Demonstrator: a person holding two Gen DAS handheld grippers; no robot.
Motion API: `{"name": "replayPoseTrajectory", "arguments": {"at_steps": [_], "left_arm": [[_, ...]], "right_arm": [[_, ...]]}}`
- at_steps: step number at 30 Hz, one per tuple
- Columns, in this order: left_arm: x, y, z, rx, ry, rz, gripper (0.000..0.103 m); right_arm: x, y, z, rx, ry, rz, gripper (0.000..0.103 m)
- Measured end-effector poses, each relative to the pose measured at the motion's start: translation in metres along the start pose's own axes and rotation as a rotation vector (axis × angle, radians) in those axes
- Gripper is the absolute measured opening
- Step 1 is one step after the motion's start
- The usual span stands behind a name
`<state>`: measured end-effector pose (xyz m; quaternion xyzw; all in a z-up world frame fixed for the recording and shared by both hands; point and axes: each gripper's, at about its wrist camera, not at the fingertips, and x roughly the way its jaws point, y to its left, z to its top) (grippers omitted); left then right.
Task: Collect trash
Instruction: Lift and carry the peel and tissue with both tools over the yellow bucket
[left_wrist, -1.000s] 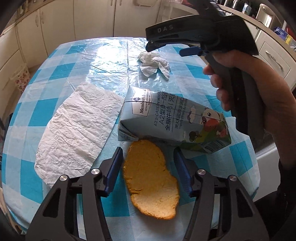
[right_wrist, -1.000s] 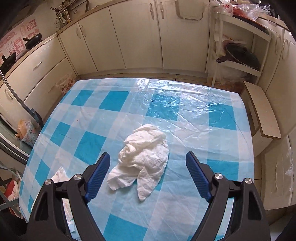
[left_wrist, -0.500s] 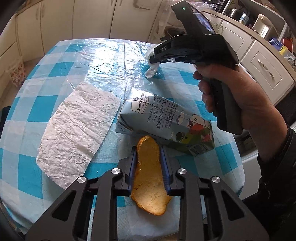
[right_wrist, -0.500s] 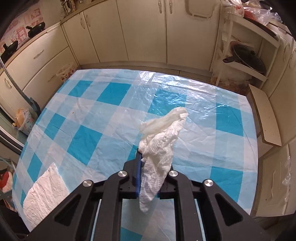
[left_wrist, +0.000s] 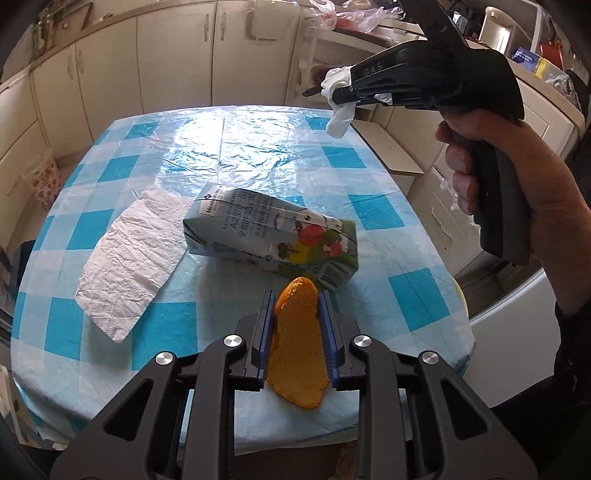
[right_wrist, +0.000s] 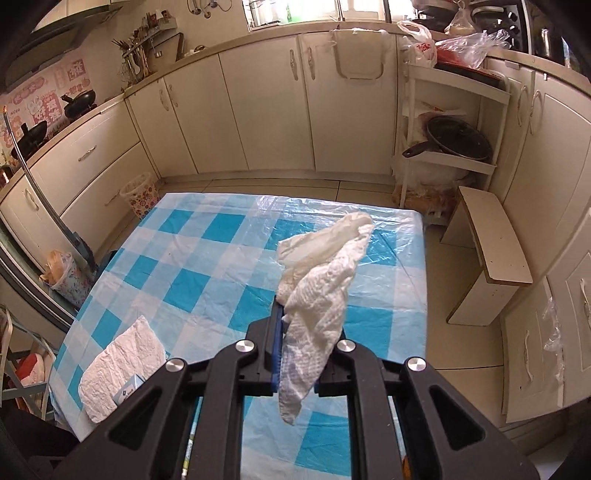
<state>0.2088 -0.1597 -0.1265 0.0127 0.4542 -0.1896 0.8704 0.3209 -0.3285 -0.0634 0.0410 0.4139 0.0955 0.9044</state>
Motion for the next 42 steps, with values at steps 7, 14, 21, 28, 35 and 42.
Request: {"name": "replayPoseTrajectory", "arguments": {"at_steps": [7,14,21,28,35,42], "left_arm": [[-0.004,-0.016,-0.017,0.025,0.008,-0.006,0.022],[-0.005,-0.017,-0.017,0.025,0.001,-0.007,0.022],[-0.001,-0.009,-0.015,0.008,0.008,-0.017,0.022],[0.000,0.003,-0.013,-0.022,0.011,-0.024,0.022],[-0.008,0.013,-0.006,-0.046,-0.008,-0.035,0.022],[-0.026,0.015,0.004,-0.078,-0.049,-0.092,0.022]], "right_arm": [[-0.024,-0.015,-0.013,0.049,-0.027,0.014,0.013],[-0.034,-0.022,-0.021,0.054,-0.029,0.023,0.013],[-0.022,-0.022,-0.020,0.076,-0.010,0.057,0.013],[-0.005,-0.009,-0.016,0.068,0.015,0.090,0.013],[0.002,0.001,-0.012,0.062,0.033,0.117,0.013],[-0.048,-0.009,-0.040,-0.017,0.018,0.042,0.014]]}}
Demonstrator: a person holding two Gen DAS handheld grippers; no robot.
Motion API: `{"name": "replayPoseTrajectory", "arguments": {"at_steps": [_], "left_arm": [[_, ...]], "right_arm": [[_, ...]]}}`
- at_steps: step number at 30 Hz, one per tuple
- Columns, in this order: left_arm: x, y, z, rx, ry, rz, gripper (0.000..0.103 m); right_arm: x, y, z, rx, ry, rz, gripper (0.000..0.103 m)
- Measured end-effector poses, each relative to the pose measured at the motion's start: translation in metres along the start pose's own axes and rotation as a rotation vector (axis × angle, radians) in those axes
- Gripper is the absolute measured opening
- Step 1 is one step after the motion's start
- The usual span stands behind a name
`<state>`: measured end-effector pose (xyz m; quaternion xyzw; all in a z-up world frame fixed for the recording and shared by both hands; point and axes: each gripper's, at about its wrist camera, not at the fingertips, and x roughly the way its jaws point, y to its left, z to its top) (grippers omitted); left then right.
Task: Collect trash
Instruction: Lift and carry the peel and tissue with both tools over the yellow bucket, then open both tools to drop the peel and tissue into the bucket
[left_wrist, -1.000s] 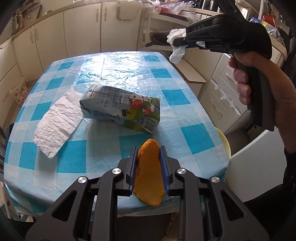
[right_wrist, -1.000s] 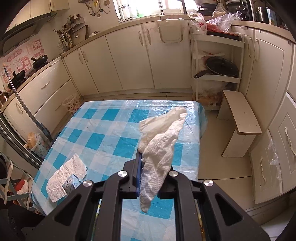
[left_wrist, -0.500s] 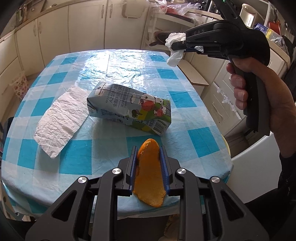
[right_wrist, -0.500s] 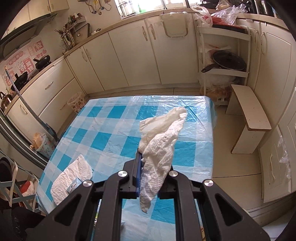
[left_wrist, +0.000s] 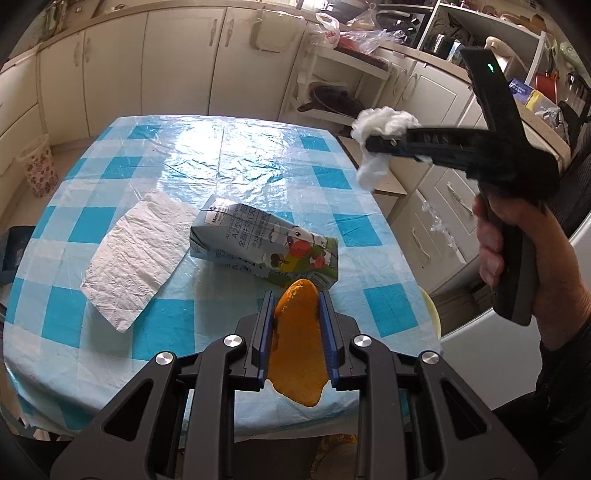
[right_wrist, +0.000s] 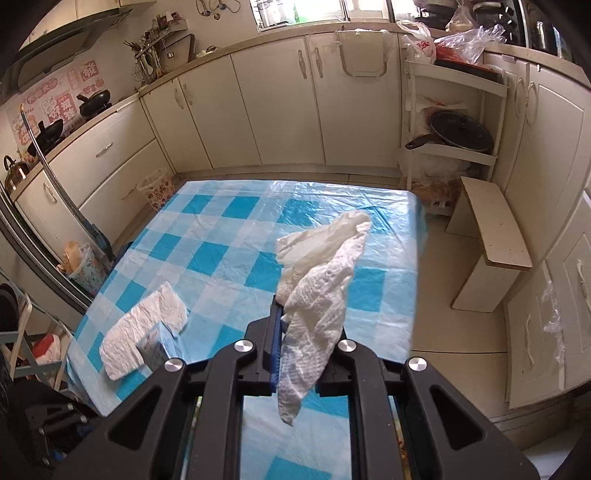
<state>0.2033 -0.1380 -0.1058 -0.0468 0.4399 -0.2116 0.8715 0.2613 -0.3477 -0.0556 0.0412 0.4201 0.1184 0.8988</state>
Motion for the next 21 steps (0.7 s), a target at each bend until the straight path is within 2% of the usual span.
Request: {"name": "replayPoseTrajectory", "arguments": {"at_steps": [5,7,10,14,15,17,19,21], "left_arm": [[-0.004,-0.018,0.007,-0.011,-0.008,-0.082,0.022],[-0.003,-0.029,0.011,-0.009,-0.007,-0.106,0.022],[-0.001,-0.054,0.014,0.016,-0.006,-0.134,0.022],[0.005,-0.092,0.014,0.046,0.002,-0.169,0.022],[0.007,-0.101,0.014,0.053,0.004,-0.175,0.022],[0.013,-0.119,0.015,0.066,0.011,-0.189,0.022],[0.021,-0.135,0.015,0.080,0.022,-0.198,0.022],[0.030,-0.151,0.014,0.096,0.034,-0.202,0.022]], "right_arm": [[-0.046,-0.042,-0.058,0.014,0.039,-0.108,0.014],[-0.057,-0.064,-0.085,0.045,0.085,-0.138,0.017],[-0.060,-0.095,-0.121,0.096,0.172,-0.170,0.017],[-0.039,-0.121,-0.152,0.119,0.298,-0.194,0.017],[-0.033,-0.124,-0.157,0.112,0.331,-0.202,0.020],[-0.020,-0.127,-0.166,0.082,0.395,-0.220,0.033],[-0.013,-0.127,-0.170,0.039,0.434,-0.280,0.054],[-0.014,-0.135,-0.171,0.040,0.442,-0.344,0.060]]}}
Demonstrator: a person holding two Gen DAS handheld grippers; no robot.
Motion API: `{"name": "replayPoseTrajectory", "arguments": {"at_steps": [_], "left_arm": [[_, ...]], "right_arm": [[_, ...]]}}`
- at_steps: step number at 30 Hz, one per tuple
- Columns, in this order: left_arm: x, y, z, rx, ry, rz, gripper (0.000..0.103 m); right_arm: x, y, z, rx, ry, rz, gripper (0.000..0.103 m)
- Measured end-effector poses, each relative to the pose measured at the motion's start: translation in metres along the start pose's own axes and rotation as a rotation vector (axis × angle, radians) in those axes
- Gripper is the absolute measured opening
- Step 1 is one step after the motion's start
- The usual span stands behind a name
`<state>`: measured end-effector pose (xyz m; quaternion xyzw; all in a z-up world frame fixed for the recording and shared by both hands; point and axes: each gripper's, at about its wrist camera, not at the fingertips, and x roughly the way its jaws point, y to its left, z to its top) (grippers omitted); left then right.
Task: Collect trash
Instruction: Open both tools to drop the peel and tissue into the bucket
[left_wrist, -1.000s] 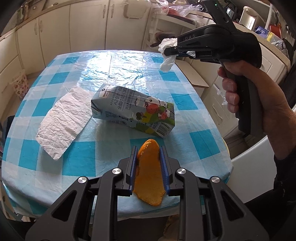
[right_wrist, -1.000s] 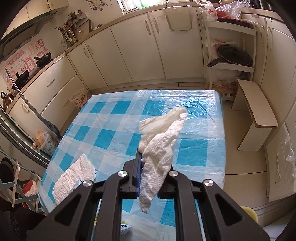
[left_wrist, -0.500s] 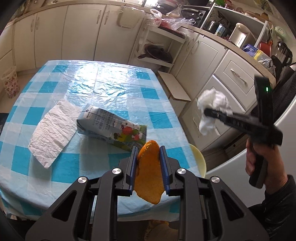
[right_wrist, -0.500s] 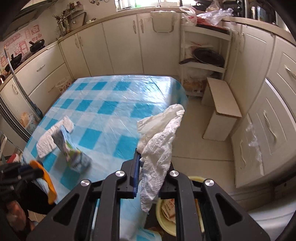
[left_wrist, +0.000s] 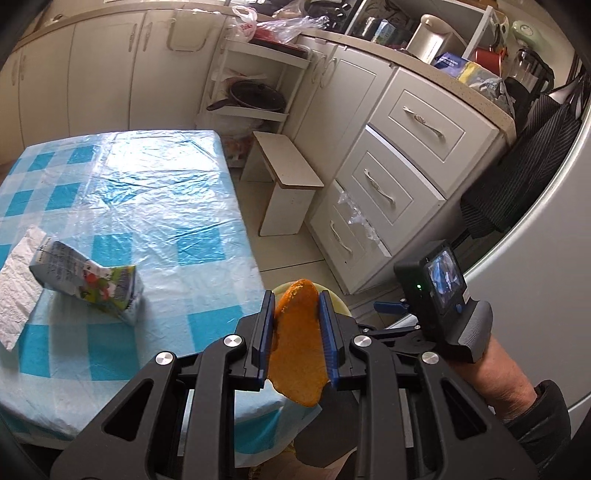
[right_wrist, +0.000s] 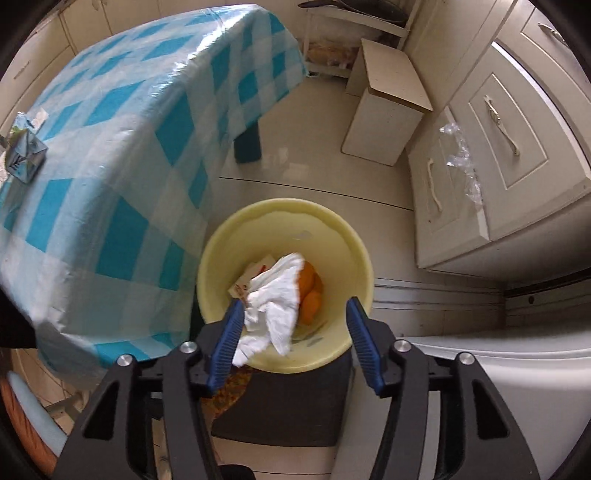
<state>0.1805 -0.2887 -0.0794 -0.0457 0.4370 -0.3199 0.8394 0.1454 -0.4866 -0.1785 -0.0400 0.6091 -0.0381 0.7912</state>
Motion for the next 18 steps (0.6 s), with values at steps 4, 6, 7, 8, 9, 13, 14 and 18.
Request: {"name": "replayPoseTrajectory", "arguments": {"at_steps": [4,6,7,8,9,13,14,18], "left_arm": [[0.027,-0.020,-0.001,0.018,0.036,-0.004,0.022],[0.042,-0.025,-0.004,0.021,0.057,-0.002,0.022],[0.049,-0.028,-0.005,0.022,0.067,0.002,0.022],[0.060,-0.032,-0.006,0.024,0.079,0.009,0.022],[0.070,-0.037,-0.006,0.026,0.089,0.020,0.022],[0.120,-0.053,-0.005,0.020,0.148,0.086,0.027],[0.132,-0.056,-0.005,0.013,0.171,0.090,0.028],[0.150,-0.072,-0.006,0.023,0.196,0.089,0.050]], "right_arm": [[-0.019,-0.029,0.004,0.110,-0.062,-0.028,0.068],[-0.038,-0.046,0.007,0.189,-0.130,-0.035,0.069],[-0.050,-0.054,0.008,0.235,-0.177,-0.027,0.071],[-0.061,-0.062,0.009,0.274,-0.224,-0.018,0.073],[-0.074,-0.068,0.010,0.315,-0.278,0.006,0.075],[-0.109,-0.078,0.016,0.414,-0.444,0.107,0.081],[-0.115,-0.080,0.017,0.433,-0.473,0.126,0.081],[-0.127,-0.084,0.025,0.497,-0.542,0.206,0.081]]}}
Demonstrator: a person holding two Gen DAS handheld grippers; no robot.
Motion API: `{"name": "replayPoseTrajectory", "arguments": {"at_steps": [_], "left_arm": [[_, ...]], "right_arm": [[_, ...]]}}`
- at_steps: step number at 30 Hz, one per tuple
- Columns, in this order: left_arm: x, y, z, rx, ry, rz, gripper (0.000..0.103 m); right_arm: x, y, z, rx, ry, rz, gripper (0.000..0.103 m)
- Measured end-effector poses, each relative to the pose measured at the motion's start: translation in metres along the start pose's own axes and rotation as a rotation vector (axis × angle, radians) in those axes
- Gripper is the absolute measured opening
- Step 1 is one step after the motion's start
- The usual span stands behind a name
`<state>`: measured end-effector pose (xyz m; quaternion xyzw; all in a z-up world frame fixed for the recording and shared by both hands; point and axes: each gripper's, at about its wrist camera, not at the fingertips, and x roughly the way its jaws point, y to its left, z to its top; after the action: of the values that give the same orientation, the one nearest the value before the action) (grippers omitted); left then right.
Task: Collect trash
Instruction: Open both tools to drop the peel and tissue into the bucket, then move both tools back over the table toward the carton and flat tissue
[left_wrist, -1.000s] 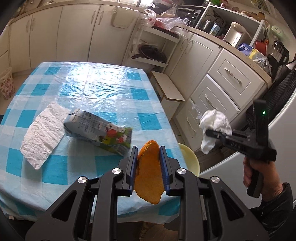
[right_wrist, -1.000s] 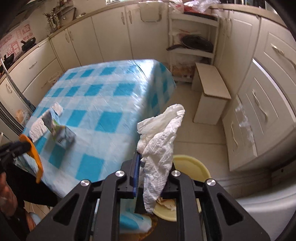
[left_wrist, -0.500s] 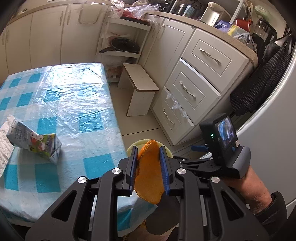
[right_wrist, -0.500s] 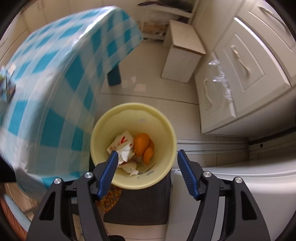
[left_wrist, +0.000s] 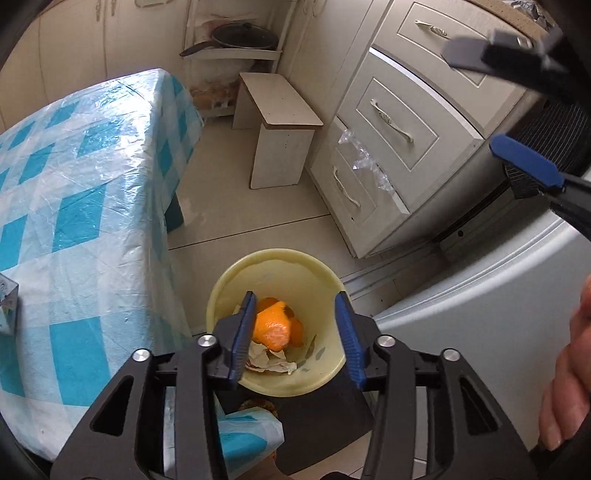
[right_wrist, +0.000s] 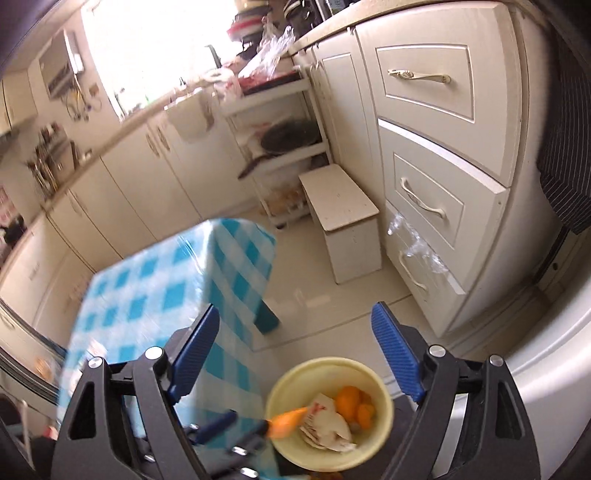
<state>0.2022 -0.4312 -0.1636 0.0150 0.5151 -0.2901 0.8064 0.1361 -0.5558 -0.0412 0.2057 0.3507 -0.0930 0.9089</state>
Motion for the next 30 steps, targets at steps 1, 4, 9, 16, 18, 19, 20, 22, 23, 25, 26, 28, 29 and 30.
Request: {"name": "replayPoseTrajectory", "arguments": {"at_steps": [1,4,9,16,18,19,20,22,23,25,26,28,29,30], "left_arm": [[-0.002,-0.002,-0.001,0.009,-0.009,0.001,0.056],[-0.014,0.000,-0.003,0.025,-0.023,0.014,0.059],[-0.046,0.027,-0.008,0.001,-0.050,0.018,0.061],[-0.101,0.069,-0.022,-0.016,-0.121,0.091,0.063],[-0.115,0.077,-0.028,-0.005,-0.141,0.133,0.064],[-0.122,0.080,-0.031,0.001,-0.151,0.155,0.064],[-0.127,0.084,-0.032,0.007,-0.159,0.173,0.065],[-0.137,0.088,-0.037,0.020,-0.179,0.215,0.068],[-0.142,0.092,-0.039,0.027,-0.188,0.233,0.068],[-0.149,0.097,-0.041,0.037,-0.199,0.260,0.069],[-0.152,0.099,-0.042,0.042,-0.204,0.273,0.069],[-0.158,0.105,-0.043,0.049,-0.212,0.291,0.070],[-0.159,0.106,-0.043,0.050,-0.214,0.297,0.070],[-0.160,0.109,-0.044,0.051,-0.215,0.302,0.070]], "right_arm": [[0.001,0.001,0.002,0.016,-0.003,0.015,0.081],[0.006,0.007,0.012,0.042,0.003,0.040,0.081],[0.006,0.019,0.014,0.058,0.005,0.076,0.082],[0.010,0.044,0.008,0.030,0.019,0.094,0.082],[0.013,0.052,0.006,0.016,0.027,0.094,0.082],[0.014,0.055,0.005,0.010,0.030,0.092,0.083],[0.015,0.058,0.003,0.001,0.035,0.091,0.083],[0.018,0.064,0.001,-0.017,0.044,0.086,0.083],[0.019,0.067,0.000,-0.026,0.047,0.084,0.083],[0.021,0.071,-0.002,-0.041,0.054,0.080,0.084],[0.022,0.073,-0.003,-0.046,0.056,0.078,0.084],[0.024,0.076,-0.004,-0.056,0.059,0.074,0.085],[0.025,0.078,-0.004,-0.060,0.060,0.072,0.085],[0.026,0.079,-0.004,-0.064,0.062,0.071,0.085]]}}
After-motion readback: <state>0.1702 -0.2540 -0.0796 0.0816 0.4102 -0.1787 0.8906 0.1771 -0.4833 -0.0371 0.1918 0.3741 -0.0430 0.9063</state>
